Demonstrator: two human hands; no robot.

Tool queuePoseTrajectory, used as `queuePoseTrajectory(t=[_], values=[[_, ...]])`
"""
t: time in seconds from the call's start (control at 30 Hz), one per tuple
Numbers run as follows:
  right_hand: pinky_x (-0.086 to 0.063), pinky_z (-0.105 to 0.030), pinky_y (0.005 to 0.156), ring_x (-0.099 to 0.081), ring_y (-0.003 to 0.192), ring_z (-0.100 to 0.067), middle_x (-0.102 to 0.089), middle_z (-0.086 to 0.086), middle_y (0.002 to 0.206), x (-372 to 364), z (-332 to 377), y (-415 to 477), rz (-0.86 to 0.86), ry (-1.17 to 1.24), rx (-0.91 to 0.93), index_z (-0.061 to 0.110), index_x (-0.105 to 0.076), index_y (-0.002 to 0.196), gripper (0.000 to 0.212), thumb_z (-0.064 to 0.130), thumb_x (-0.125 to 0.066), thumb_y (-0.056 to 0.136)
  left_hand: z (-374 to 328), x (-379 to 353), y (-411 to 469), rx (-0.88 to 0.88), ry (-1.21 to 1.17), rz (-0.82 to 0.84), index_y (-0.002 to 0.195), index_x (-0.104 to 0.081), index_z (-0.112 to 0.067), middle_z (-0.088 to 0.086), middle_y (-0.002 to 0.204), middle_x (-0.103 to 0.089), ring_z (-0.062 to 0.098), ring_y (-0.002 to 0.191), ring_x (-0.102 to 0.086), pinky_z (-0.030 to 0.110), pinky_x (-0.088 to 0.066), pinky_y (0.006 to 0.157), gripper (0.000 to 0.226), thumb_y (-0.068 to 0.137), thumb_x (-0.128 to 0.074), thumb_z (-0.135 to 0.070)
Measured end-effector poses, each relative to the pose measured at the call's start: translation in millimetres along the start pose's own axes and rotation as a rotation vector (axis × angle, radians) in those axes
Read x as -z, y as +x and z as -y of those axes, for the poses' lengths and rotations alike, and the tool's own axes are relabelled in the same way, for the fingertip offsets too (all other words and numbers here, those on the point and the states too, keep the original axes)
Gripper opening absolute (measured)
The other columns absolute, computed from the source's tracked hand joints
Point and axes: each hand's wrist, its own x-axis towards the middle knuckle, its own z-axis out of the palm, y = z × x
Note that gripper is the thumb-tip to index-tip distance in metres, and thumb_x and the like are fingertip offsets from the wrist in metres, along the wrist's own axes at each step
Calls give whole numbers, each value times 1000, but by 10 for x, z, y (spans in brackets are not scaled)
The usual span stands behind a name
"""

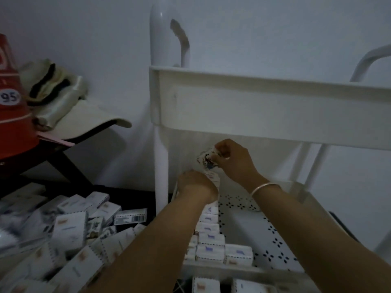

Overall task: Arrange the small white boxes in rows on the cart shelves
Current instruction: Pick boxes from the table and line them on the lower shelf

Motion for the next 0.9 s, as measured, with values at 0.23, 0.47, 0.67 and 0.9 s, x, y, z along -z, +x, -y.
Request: queuePoseTrajectory(t=[0.23,0.47,0.67,0.9], values=[[-51,-33,85,-63,95,-22,-66,-7,102,-307,-51,177,63,-37,15,12,-62,106,25,17,-72,83,5,-166,11,65,16,-111,136,-48,-10,10,141,-47,24,128,-45,36,-35,109,44,96,-40,-29],[-45,-31,96,-61,109,-22,-67,-7,119,-412,-24,273,212,-278,140,13,-67,117,32,17,-69,86,11,-198,-37,49,-42,-167,139,-39,-7,9,141,-47,22,126,-47,33,-39,101,45,100,-38,-30],[-46,-33,94,-61,110,-25,-65,-9,121,-509,41,315,265,-398,212,11,-67,119,31,15,-64,88,18,-200,-66,43,-51,-181,136,-43,-9,9,141,-44,22,128,-44,31,-38,102,43,100,-37,-33],[-47,-34,86,-58,102,-29,-58,-12,112,-564,51,332,293,-514,248,11,-70,111,29,21,-69,85,27,-205,-68,44,-112,-184,132,-48,-8,11,141,-46,21,126,-46,31,-43,98,40,100,-40,-30]])
